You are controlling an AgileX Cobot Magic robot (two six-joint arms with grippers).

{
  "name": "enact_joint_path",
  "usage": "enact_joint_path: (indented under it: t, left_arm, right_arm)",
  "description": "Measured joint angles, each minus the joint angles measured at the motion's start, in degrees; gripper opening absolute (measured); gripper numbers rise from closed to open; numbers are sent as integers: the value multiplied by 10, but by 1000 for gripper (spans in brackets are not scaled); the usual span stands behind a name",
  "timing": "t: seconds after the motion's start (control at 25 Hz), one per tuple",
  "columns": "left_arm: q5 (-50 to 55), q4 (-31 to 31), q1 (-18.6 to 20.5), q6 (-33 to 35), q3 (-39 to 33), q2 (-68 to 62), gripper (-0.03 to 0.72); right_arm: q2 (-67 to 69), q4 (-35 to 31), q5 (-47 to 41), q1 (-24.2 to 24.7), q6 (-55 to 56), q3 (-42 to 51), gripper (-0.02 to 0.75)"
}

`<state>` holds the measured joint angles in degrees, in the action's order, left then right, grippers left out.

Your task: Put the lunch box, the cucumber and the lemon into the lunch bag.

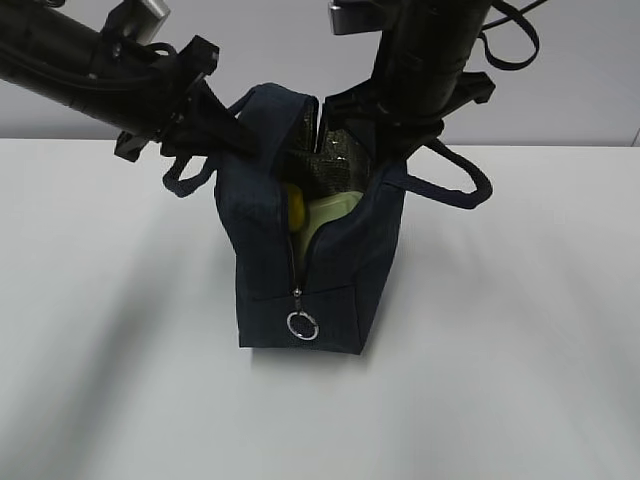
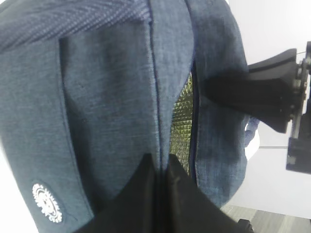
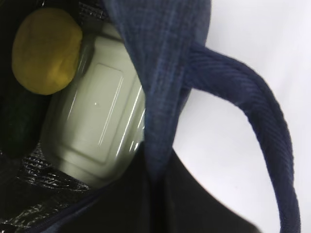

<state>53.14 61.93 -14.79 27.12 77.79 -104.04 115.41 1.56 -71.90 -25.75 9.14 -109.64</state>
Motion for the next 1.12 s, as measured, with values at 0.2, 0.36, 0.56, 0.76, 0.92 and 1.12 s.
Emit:
enact_joint_path:
  t: [0.2, 0.36, 0.56, 0.76, 0.92, 1.12]
  left_arm:
    - [0, 7, 0, 0, 0, -18, -9]
    - [-1, 17, -1, 5, 0, -34, -9]
    - [-1, 22, -1, 8, 0, -42, -8]
    - [-1, 21, -1, 9, 0, -42, -3]
    - [-1, 21, -1, 10, 0, -42, 25]
    - [-1, 28, -1, 10, 0, -42, 221]
  right_arm:
    - [0, 3, 0, 0, 1, 8, 1]
    - [4, 11, 0, 0, 1, 17, 1]
    - [14, 14, 0, 0, 1, 19, 1]
    - [28, 14, 5, 0, 1, 19, 1]
    - [32, 12, 6, 0, 1, 19, 7]
    - [34, 9, 6, 0, 1, 19, 127]
